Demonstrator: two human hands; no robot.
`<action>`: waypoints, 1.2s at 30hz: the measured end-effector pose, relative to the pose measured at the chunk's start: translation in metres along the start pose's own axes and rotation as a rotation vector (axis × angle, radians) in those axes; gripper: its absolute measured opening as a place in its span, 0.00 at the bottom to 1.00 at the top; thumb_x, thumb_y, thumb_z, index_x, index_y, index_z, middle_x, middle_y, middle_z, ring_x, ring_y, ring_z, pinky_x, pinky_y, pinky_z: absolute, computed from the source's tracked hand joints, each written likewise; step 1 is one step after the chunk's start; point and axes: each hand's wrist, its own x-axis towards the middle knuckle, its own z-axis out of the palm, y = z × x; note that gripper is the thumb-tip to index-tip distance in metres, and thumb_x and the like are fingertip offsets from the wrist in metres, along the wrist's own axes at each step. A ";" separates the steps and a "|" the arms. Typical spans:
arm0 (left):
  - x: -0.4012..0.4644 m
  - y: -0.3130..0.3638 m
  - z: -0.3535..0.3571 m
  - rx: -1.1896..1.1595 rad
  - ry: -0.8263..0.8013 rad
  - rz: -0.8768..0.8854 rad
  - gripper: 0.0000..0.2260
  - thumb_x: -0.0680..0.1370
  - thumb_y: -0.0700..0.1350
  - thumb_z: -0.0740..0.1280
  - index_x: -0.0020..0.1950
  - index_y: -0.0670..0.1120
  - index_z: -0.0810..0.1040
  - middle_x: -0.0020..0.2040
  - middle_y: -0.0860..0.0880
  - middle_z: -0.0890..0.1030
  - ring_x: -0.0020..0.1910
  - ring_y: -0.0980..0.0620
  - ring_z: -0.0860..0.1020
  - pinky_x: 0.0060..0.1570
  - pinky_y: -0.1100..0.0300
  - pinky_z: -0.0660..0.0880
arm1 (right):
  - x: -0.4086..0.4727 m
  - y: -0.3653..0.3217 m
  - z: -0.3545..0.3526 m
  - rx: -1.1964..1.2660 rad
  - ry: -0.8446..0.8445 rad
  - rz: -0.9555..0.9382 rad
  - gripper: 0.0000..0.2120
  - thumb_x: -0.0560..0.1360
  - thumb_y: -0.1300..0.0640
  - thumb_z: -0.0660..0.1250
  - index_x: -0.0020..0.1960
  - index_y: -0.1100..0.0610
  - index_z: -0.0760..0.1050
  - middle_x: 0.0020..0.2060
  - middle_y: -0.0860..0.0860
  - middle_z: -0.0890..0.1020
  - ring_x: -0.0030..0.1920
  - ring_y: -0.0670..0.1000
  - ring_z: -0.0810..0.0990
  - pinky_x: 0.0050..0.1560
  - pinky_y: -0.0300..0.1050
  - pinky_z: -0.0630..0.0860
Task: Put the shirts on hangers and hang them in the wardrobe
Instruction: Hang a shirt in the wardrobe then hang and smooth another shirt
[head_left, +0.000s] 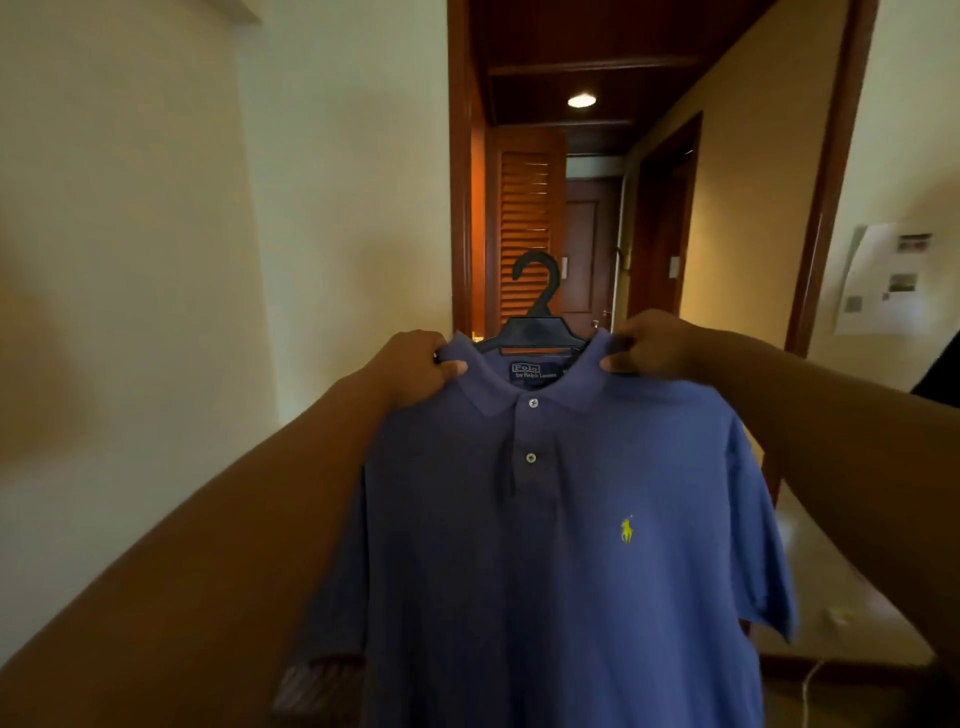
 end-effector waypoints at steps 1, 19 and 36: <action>0.021 -0.007 0.010 -0.017 -0.001 0.017 0.12 0.80 0.51 0.63 0.45 0.43 0.69 0.44 0.47 0.72 0.44 0.50 0.69 0.43 0.60 0.60 | 0.016 0.007 0.001 -0.014 0.009 0.012 0.04 0.78 0.58 0.66 0.52 0.57 0.76 0.43 0.49 0.76 0.43 0.46 0.73 0.44 0.39 0.67; 0.359 -0.049 0.169 -0.140 -0.021 0.155 0.16 0.80 0.47 0.64 0.33 0.50 0.64 0.31 0.50 0.67 0.31 0.56 0.64 0.32 0.63 0.60 | 0.302 0.213 0.023 0.027 0.114 0.199 0.11 0.77 0.56 0.67 0.57 0.59 0.78 0.48 0.54 0.79 0.48 0.51 0.75 0.47 0.43 0.69; 0.698 -0.024 0.371 -0.233 0.010 0.115 0.08 0.78 0.48 0.67 0.41 0.47 0.74 0.36 0.50 0.74 0.34 0.55 0.71 0.34 0.63 0.67 | 0.562 0.475 0.020 0.210 0.167 0.246 0.05 0.75 0.61 0.70 0.50 0.56 0.77 0.48 0.54 0.80 0.50 0.53 0.78 0.50 0.46 0.74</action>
